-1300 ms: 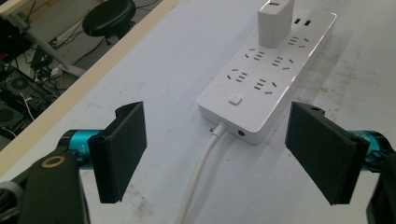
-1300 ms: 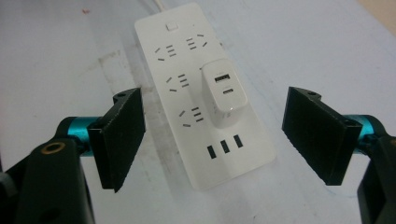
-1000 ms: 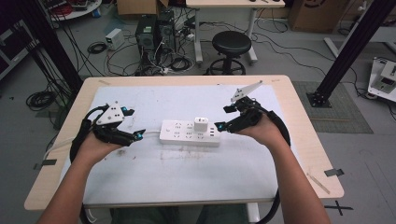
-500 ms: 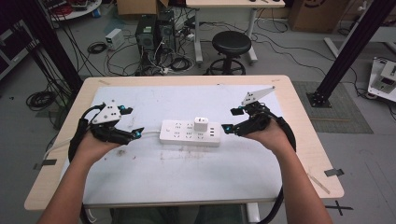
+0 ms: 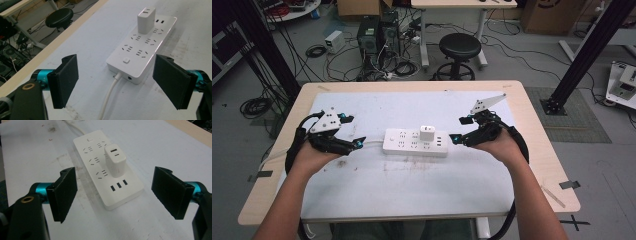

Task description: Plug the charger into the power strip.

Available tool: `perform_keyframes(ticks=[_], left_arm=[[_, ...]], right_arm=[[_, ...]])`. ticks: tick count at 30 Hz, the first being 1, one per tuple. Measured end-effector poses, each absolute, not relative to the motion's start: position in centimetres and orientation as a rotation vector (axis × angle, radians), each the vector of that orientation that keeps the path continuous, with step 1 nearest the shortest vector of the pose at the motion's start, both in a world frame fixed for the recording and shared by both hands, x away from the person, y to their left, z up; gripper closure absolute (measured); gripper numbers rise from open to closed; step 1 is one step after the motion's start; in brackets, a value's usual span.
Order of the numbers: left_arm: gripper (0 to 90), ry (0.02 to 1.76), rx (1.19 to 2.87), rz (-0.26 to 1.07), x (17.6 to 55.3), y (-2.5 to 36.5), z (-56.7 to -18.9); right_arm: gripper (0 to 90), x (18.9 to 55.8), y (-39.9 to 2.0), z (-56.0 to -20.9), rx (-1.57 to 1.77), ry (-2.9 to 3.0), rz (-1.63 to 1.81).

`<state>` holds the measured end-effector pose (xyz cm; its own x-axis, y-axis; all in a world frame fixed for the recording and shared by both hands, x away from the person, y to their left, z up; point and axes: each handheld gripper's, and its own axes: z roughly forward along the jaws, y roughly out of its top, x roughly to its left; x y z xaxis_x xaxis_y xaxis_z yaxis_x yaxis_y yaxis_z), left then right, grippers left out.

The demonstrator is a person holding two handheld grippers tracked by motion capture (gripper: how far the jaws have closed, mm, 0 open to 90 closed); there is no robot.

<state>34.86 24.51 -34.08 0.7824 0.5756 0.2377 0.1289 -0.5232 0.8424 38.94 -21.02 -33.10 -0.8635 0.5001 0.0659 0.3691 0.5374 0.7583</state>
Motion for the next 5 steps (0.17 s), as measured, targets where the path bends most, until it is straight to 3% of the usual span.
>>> perform_keyframes(ticks=[5], left_arm=[[20.7,0.528,2.074,0.631,34.83,24.58,-34.07]], right_arm=[[21.5,38.94,-21.01,-33.04,0.742,2.608,1.235]])
